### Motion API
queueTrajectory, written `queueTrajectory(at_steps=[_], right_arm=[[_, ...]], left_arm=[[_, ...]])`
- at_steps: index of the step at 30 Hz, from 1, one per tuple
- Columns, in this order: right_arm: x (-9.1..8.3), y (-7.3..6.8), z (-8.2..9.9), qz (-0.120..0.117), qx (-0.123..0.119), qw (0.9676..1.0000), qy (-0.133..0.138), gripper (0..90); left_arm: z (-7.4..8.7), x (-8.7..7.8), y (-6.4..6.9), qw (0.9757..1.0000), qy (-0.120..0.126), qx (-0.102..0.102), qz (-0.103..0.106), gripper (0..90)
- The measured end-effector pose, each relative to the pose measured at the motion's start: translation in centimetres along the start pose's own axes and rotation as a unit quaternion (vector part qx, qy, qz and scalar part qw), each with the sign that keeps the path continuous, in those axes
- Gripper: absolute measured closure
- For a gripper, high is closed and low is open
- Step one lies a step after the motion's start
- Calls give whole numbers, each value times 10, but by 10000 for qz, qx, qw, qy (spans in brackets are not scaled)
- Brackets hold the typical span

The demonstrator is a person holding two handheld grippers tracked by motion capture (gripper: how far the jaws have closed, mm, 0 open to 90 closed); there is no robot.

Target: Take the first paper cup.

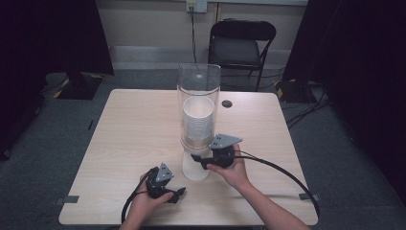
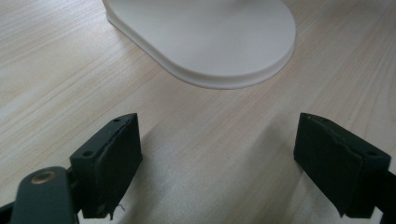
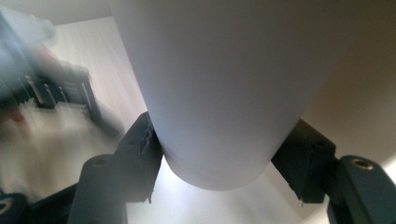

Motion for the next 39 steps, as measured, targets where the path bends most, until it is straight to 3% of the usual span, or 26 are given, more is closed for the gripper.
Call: queueTrajectory(at_steps=[8,9,13,17,26,32,33,34,35,36,37,39], right_arm=[[-2,-1,-1,-94,86,9999,86,345],[-3,0,-3,-43,19,9999,119,252],[-10,3,-15,-37,96,9995,309,221],[-14,0,-24,-122,91,9987,487,284],[-10,-1,-16,-37,-46,9986,528,327],[-11,1,-16,40,-237,9991,346,343],[-10,1,-11,97,-363,9992,153,343],[-10,1,-11,97,-363,9992,153,343],[-2,4,14,153,-395,9983,-397,374],[2,4,31,142,-283,9981,-528,372],[3,3,42,53,-27,9987,-497,363],[-3,3,44,78,52,9991,-404,349]], left_arm=[[0,0,-1,10000,-39,8,-33,144],[1,-1,-1,10000,-62,20,-21,143],[1,-1,-1,10000,-61,11,-24,142],[1,-1,-1,10000,-64,19,-21,142],[0,0,0,10000,0,6,12,142],[0,0,0,10000,1,6,8,142],[0,0,0,10000,2,8,7,142],[0,0,0,10000,2,8,7,141],[0,0,0,10000,0,11,8,142],[0,0,0,10000,0,11,8,141],[0,0,0,10000,-9,21,14,141],[-1,1,0,10000,22,-15,38,137]])
Point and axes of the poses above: each handheld gripper's, and its own axes: x roughly forward along the jaws, z roughly out of its underside, y roughly to its right, the point moved 8 cm from there along x, roughly forward along the jaws, and after that the axes turned 2 degrees about -y, right-handed, at the moved point
